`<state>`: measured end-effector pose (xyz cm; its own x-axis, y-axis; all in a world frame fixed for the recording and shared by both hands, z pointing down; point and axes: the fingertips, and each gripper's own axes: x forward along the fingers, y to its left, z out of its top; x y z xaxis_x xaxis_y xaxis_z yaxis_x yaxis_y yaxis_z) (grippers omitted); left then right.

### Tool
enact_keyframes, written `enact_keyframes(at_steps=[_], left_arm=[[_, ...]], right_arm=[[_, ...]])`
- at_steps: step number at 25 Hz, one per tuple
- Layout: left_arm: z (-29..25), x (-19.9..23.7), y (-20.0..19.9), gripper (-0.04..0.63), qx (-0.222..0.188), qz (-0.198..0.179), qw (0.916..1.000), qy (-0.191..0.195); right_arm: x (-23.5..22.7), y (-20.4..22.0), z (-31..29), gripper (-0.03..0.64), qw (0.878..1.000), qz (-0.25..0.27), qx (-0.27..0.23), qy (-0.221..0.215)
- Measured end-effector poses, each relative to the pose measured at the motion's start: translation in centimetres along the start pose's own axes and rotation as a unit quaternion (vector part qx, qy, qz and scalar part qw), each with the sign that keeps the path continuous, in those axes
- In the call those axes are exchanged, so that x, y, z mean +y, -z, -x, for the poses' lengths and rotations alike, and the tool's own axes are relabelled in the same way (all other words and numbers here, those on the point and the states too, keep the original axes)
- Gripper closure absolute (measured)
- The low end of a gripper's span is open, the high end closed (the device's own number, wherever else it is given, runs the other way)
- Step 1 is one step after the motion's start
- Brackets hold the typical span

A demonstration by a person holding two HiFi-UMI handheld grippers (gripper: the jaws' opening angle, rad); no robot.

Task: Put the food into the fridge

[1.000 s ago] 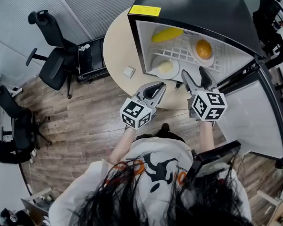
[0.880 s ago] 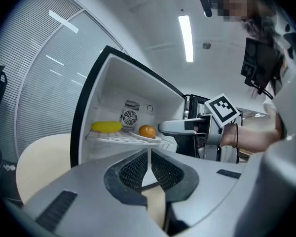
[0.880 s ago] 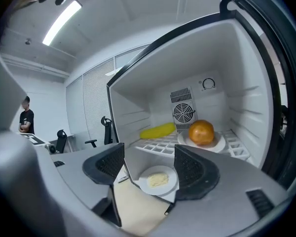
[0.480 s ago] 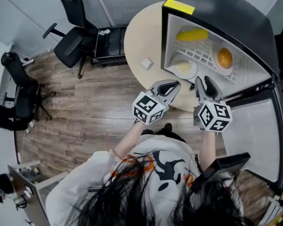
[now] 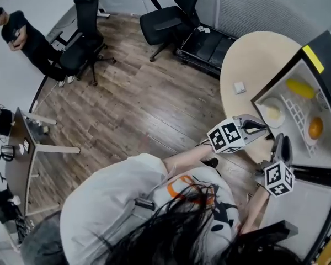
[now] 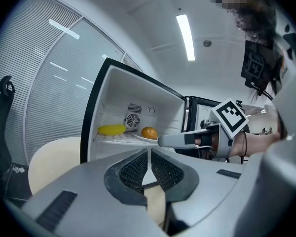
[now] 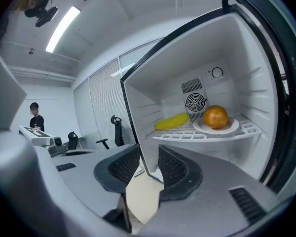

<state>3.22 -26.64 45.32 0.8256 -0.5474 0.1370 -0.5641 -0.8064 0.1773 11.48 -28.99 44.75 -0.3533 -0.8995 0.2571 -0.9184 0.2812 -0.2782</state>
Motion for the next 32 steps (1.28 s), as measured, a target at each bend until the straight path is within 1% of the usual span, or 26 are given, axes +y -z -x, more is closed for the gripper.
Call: enact_keyframes(at_steps=[3, 6, 12, 14, 17, 21, 26, 32], left_arm=[[1.3, -0.3, -0.3, 0.575, -0.005, -0.001, 1.0, 0.004], [2.4, -0.9, 0.4, 0.575, 0.001, -0.003, 1.0, 0.007], [4.8, -1.7, 1.6, 0.575, 0.009, -0.005, 0.9998, 0.019], [5.5, -2.2, 1.8, 0.575, 0.007, -0.008, 0.9995, 0.03], [5.4, -3.3, 1.6, 0.575, 0.002, -0.014, 0.9987, 0.05], [6.0, -3.8, 1.6, 0.575, -0.007, -0.015, 0.9986, 0.051], [6.9, -4.5, 2.1, 0.575, -0.005, -0.01, 0.9979, 0.063], [7.6, -5.7, 2.2, 0.575, -0.008, -0.01, 0.9978, 0.065]], right_arm=[[1.2, 0.9, 0.6, 0.5, 1.0, -0.003, 0.006, -0.001], [2.0, 2.1, 1.6, 0.509, 1.0, -0.009, 0.008, 0.001], [4.2, 4.1, 3.1, 0.522, 1.0, -0.018, 0.008, 0.011], [4.9, 4.5, 3.9, 0.525, 1.0, -0.019, 0.005, 0.019], [4.9, 4.6, 5.2, 0.528, 0.999, -0.02, -0.004, 0.035], [5.5, 4.9, 5.7, 0.532, 0.999, -0.018, -0.005, 0.035], [6.2, 5.7, 7.0, 0.535, 0.999, -0.023, -0.004, 0.046], [6.3, 6.3, 8.4, 0.538, 0.998, -0.028, -0.002, 0.047]])
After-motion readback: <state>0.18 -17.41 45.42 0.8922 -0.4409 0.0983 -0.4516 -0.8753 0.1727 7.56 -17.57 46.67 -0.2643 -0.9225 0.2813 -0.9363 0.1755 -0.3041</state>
